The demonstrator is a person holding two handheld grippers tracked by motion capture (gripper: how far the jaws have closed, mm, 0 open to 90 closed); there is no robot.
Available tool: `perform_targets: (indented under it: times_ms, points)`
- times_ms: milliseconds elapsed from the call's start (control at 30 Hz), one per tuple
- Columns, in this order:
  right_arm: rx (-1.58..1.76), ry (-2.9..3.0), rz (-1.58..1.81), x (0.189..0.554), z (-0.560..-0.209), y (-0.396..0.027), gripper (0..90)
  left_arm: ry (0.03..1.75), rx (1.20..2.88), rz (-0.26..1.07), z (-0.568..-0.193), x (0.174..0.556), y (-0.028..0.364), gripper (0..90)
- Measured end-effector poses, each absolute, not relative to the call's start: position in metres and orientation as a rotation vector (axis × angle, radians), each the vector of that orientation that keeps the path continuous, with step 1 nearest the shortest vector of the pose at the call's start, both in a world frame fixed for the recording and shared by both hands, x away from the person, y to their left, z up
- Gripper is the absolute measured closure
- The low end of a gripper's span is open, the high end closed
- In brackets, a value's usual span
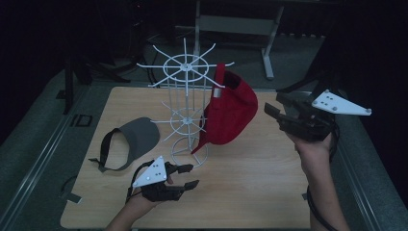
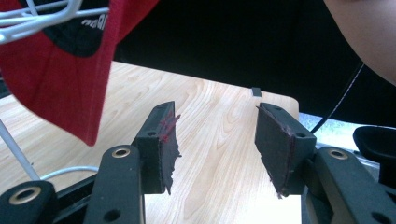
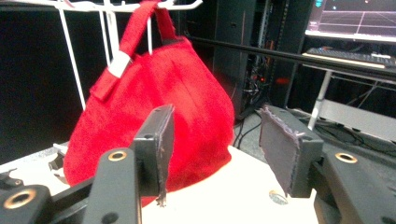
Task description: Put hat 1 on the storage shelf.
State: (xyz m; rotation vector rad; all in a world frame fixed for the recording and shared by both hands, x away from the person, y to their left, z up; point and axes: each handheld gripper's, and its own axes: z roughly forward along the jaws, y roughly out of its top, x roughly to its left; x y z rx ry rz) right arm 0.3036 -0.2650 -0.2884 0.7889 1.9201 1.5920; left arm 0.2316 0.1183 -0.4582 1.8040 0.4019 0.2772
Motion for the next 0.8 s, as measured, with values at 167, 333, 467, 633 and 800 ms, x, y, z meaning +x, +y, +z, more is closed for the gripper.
perform_targets:
  times_ms: [167,333,467,633,800]
  points:
    - [0.832,1.913,1.578,0.301,-0.300,-0.279,37.5,0.408,1.800,0.274,-0.459,0.232,0.120,49.3]
    - [0.870,1.910,1.541,0.300,-0.314,-0.293,29.3,0.414,1.800,0.276,-0.460,0.232,0.121,49.3]
    - [0.906,1.920,1.524,0.299,-0.327,-0.302,20.6,0.415,1.802,0.275,-0.461,0.233,0.122,49.4]
    - [0.941,1.933,1.529,0.299,-0.345,-0.310,17.3,0.420,1.802,0.268,-0.464,0.232,0.124,49.4]
    - [0.983,1.968,1.506,0.300,-0.364,-0.317,18.5,0.429,1.805,0.270,-0.467,0.232,0.126,49.4]
